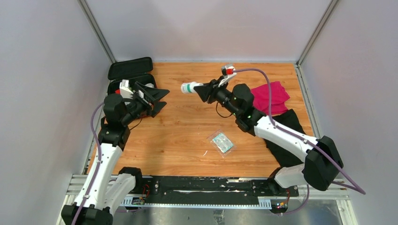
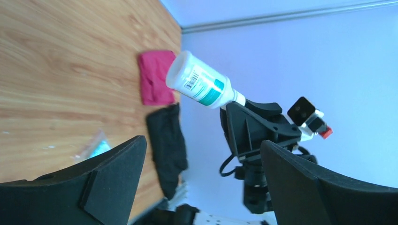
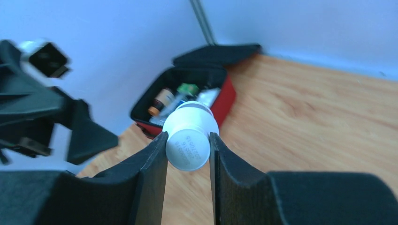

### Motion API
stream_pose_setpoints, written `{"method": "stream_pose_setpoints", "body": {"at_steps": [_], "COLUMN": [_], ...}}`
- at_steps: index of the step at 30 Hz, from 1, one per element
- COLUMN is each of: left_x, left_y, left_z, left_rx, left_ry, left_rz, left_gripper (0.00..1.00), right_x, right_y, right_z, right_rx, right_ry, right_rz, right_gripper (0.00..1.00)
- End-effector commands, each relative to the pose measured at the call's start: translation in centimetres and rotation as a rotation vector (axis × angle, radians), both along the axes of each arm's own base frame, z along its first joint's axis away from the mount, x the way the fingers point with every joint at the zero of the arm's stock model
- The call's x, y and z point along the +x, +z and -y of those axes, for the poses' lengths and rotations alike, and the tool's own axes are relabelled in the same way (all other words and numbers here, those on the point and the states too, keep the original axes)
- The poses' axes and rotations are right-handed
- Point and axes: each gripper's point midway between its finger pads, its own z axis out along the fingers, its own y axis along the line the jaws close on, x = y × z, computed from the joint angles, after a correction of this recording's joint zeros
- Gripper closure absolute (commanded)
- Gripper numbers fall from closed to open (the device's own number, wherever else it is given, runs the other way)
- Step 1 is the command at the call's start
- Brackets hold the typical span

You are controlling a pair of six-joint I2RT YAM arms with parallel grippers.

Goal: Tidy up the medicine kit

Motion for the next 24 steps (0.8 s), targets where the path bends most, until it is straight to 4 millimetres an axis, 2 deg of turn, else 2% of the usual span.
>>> {"method": "stream_pose_setpoints", "body": {"at_steps": [1, 5, 13, 18, 24], "left_x": [-0.2, -0.3, -0.2, -0.3, -0.6], "left_y": [5.2, 7.3, 8.7, 8.6, 8.4], "left_z": [1.5, 1.6, 1.8, 1.9, 1.9], "left_rx": [-0.160, -0.190, -0.241, -0.244, -0.252], "left_ry": [-0.019, -0.012, -0.023, -0.028, -0.029], "left_rz": [0.042, 0.068, 0.081, 0.076, 0.071], "left_gripper": [0.01, 0.00, 0.00, 0.03, 0.18], "right_x": [-3.6, -6.3, -9.0, -9.6, -9.5], "right_y": [8.1, 10.2, 10.7, 10.6, 8.4], "right_z": [-2.2, -3.7, -5.8, -6.5, -7.9], "right_rx": [0.148, 0.159, 0.187, 0.182, 0.066], "right_ry": [0.037, 0.048, 0.078, 0.101, 0.109], "right_rz": [0.333, 0.501, 0.574, 0.585, 0.612], "right_gripper": [1.00, 1.00, 1.00, 1.00, 1.00]}}
